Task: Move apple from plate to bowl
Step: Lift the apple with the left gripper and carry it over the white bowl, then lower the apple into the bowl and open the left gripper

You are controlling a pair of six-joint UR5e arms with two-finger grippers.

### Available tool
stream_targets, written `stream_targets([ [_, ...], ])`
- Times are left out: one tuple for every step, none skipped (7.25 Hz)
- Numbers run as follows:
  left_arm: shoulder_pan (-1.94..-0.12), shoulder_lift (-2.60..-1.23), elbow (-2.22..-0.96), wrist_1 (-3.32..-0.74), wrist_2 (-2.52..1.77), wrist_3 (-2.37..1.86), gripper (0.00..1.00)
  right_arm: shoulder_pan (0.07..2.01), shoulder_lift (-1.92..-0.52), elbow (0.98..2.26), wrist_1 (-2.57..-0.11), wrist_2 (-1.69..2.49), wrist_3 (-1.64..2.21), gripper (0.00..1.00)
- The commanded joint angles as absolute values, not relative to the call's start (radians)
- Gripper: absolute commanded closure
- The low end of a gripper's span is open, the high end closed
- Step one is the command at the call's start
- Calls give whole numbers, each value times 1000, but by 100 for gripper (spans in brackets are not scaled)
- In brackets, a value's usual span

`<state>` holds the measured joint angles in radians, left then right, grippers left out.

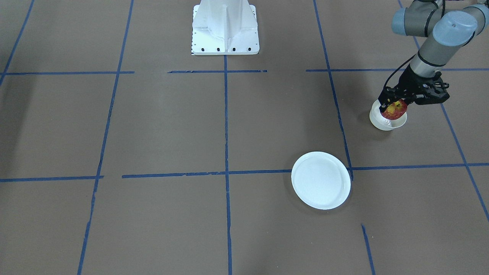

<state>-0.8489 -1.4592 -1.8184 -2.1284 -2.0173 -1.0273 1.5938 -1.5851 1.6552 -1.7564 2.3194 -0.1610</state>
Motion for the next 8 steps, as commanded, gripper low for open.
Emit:
stream_targets([
  [-848, -1459, -1806, -2134, -2017, -997, 100, 1594, -1585, 1655, -1756, 2319, -161, 0],
  [-850, -1454, -1802, -2134, -2019, -979, 100, 1594, -1585, 1655, -1756, 2319, -161, 0],
  [-851, -1453, -1804, -2134, -2026, -977, 100, 1594, -1585, 1655, -1756, 2319, -161, 0],
  [-850, -1453, -1802, -2131, -2028, -977, 100, 1594, -1586, 1655, -1756, 2319, -161, 0],
  [-850, -1454, -1804, -2126, -2040, -977, 57, 1594, -1585, 1655, -1756, 2319, -161, 0],
  [-850, -1453, -1804, -2129, -2045, -977, 1, 1594, -1585, 1655, -1756, 2319, -161, 0],
  [-851, -1453, -1810, -2131, -2045, -979, 0, 1594, -1585, 1655, -1756, 2319, -161, 0],
  [-856, -1448, -1821, -2129, -2045, -977, 0, 1594, -1585, 1655, -1756, 2319, -161, 0],
])
